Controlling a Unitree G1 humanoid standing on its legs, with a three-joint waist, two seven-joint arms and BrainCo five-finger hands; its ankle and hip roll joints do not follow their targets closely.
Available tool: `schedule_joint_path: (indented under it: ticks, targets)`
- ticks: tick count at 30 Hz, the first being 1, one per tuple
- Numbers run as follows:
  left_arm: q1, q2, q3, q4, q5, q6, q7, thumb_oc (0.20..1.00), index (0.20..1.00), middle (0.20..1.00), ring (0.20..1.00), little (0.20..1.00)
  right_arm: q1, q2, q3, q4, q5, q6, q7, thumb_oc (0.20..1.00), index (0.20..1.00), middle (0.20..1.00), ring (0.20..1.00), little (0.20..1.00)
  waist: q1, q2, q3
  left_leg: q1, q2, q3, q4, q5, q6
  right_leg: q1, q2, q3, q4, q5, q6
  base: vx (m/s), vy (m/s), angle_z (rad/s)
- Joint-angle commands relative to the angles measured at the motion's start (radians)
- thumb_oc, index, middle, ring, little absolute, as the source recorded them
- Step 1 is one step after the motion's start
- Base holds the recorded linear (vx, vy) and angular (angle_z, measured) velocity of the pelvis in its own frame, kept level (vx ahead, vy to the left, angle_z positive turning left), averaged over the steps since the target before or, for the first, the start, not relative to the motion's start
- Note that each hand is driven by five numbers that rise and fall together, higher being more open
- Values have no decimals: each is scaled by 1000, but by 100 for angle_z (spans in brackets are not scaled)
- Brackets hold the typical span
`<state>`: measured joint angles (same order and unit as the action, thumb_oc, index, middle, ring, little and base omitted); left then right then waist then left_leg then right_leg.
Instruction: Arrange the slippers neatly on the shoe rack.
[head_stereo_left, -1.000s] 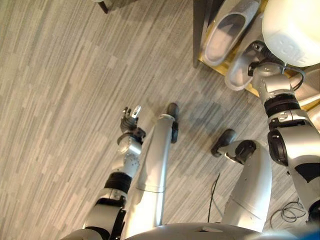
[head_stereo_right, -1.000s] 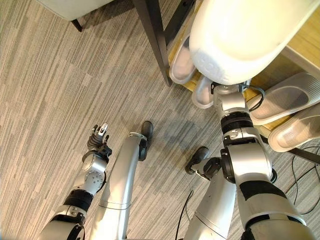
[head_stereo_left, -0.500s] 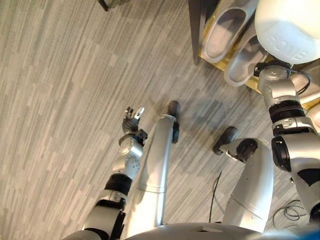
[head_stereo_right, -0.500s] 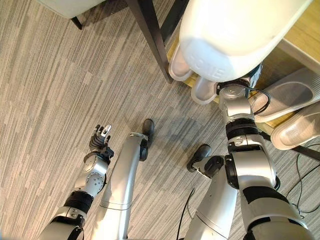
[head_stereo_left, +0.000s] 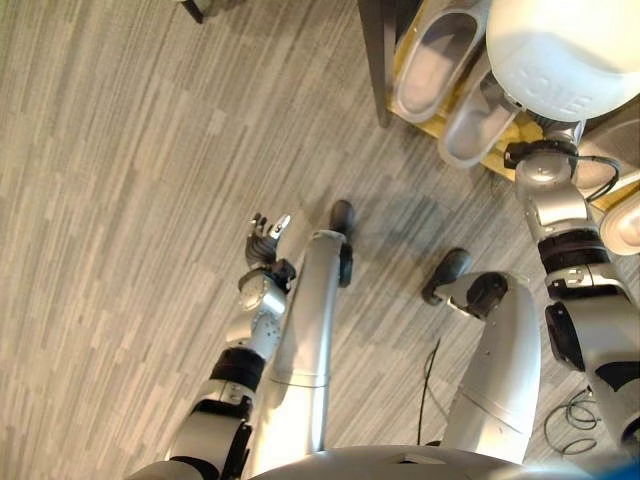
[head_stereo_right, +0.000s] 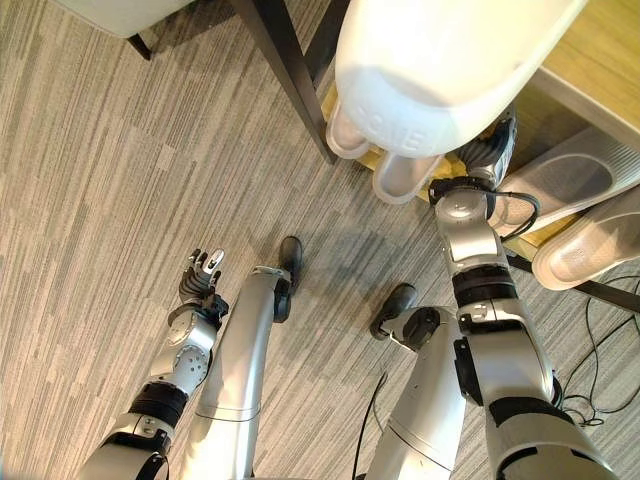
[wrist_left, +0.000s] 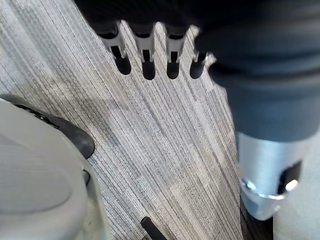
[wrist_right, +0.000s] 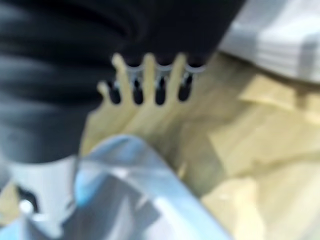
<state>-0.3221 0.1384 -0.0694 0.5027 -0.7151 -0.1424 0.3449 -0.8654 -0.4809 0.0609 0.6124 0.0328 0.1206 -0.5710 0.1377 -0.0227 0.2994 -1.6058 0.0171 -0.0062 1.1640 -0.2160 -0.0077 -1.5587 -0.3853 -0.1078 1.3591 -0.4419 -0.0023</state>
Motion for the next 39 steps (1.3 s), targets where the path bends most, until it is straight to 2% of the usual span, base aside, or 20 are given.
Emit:
schedule_joint_path:
  ticks: [1,2,3,4,5,7,9,10,11,13,18,25,32,39]
  targets:
    - [51,5,36,45,32,-47,-22,1000,1000,1000,1000,1000,55,-16,29,-86,-56,-77,50,1000,1000,1000,1000,1000,-19,6,-16,36,-8,-107,-151,48,-16,-11,65,103,-100,129,74,0,0,0]
    - [52,5,36,44,32,-47,-23,1000,1000,1000,1000,1000,57,-16,29,-86,-56,-77,50,1000,1000,1000,1000,1000,-19,6,-17,36,-8,-107,-150,47,-16,-11,65,103,-99,128,74,18,-8,-4]
    - [59,8,44,52,31,-47,-28,1000,1000,1000,1000,1000,90,-3,32,-100,-22,-72,119,1000,1000,1000,1000,1000,-24,5,-17,36,-5,-112,-135,43,-18,-11,69,105,-86,127,73,9,-8,-5]
    - [60,8,44,52,31,-47,-28,1000,1000,1000,1000,1000,90,-3,32,-100,-22,-72,119,1000,1000,1000,1000,1000,-23,5,-17,36,-5,-112,-134,43,-18,-11,69,105,-86,127,73,16,-16,-5]
    - [63,10,49,56,30,-49,-32,1000,1000,1000,1000,1000,116,-17,55,-122,-42,-77,164,1000,1000,1000,1000,1000,-28,3,-16,36,-1,-113,-120,40,-20,-11,69,106,-74,127,73,9,-9,-6]
    - [64,12,52,58,31,-52,-33,1000,1000,1000,1000,1000,125,-32,65,-139,-50,-83,190,1000,1000,1000,1000,1000,-30,3,-14,36,0,-114,-113,39,-21,-11,68,105,-70,127,72,11,-11,-6]
    - [59,10,50,58,46,-57,-35,1000,1000,1000,1000,1000,138,-75,114,-193,-87,-160,249,1000,1000,1000,1000,1000,-33,7,-15,36,5,-118,-109,37,-23,-11,66,105,-70,128,73,-1,-10,-8]
    - [59,10,50,58,46,-57,-35,1000,1000,1000,1000,1000,138,-75,114,-193,-87,-160,249,1000,1000,1000,1000,1000,-33,7,-15,36,5,-118,-109,37,-23,-11,66,105,-70,128,73,-11,-4,-5]
    - [52,10,41,58,52,-62,-29,1000,1000,1000,1000,1000,144,-72,132,-206,-75,-217,251,1000,1000,1000,1000,1000,-34,9,-15,36,7,-119,-110,40,-23,-11,68,104,-74,131,74,0,0,0]
    - [46,12,35,67,59,-66,-25,1000,1000,1000,1000,1000,140,-76,156,-227,-79,-252,254,1000,1000,1000,1000,1000,-36,9,-18,36,9,-119,-113,43,-26,-11,71,105,-77,134,75,0,0,0]
    - [48,14,32,76,58,-74,-20,1000,1000,1000,1000,1000,150,-87,204,-266,-94,-255,285,1000,1000,1000,1000,1000,-39,5,-28,36,15,-118,-122,46,-30,-11,72,103,-80,133,77,0,0,0]
    - [57,17,35,84,45,-84,-20,1000,1000,1000,1000,1000,179,-100,216,-290,-97,-210,306,1000,1000,1000,1000,1000,-46,-1,-34,36,20,-117,-138,51,-30,-11,79,103,-90,133,78,0,0,0]
    - [53,16,37,97,52,-90,-14,1000,1000,1000,1000,1000,208,-96,210,-299,-130,-234,255,1000,1000,1000,1000,1000,-50,-1,-39,36,23,-118,-155,54,-32,-11,82,101,-107,130,80,0,0,0]
    - [60,19,36,103,71,-95,-10,1000,1000,1000,1000,1000,274,-91,233,-378,-135,-274,280,1000,1000,1000,1000,1000,-60,-4,-48,36,26,-119,-147,50,-35,-11,90,97,-100,130,79,0,0,0]
